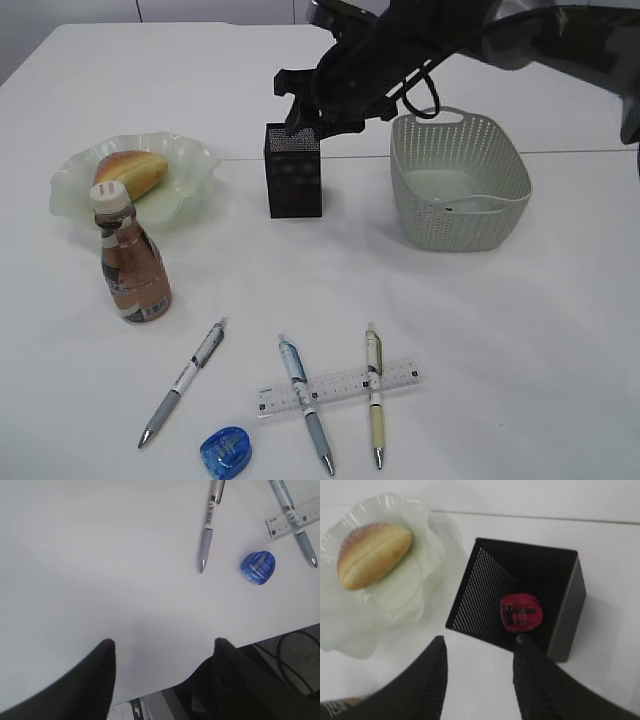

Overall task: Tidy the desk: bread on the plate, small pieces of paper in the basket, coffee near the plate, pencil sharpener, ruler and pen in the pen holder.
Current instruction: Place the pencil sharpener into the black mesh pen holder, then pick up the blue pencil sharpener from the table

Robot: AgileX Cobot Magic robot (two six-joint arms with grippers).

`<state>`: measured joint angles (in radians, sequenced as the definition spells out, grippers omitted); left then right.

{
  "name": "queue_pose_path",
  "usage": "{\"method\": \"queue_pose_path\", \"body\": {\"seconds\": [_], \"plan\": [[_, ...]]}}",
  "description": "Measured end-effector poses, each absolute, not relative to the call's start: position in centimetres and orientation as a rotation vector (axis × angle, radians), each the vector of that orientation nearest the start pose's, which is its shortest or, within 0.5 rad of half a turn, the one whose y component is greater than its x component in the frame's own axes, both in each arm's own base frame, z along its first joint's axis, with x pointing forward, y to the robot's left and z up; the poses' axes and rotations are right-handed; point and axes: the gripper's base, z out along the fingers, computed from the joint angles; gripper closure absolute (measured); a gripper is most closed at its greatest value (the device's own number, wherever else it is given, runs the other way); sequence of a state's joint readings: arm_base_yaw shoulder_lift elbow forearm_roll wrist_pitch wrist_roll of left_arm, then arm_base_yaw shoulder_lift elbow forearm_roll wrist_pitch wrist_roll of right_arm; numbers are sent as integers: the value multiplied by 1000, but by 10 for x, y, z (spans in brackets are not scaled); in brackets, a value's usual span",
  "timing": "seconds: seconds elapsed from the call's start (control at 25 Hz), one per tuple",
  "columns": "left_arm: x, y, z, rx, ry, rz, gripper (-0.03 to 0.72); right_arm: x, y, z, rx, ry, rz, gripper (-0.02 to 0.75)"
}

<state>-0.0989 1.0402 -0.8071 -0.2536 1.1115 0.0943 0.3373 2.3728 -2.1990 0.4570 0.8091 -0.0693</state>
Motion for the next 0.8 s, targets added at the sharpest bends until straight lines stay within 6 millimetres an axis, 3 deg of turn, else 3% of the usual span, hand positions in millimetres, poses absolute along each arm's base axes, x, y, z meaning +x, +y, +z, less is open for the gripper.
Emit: {"method": "queue_pose_path", "body": {"seconds": [0.52, 0.8], "plan": [[167, -37, 287, 162, 2805, -350, 237, 455, 178, 299, -292, 2635, 429, 415], [168, -37, 288, 160, 2795, -348, 237, 420, 189, 298, -402, 2747, 317, 414]]}}
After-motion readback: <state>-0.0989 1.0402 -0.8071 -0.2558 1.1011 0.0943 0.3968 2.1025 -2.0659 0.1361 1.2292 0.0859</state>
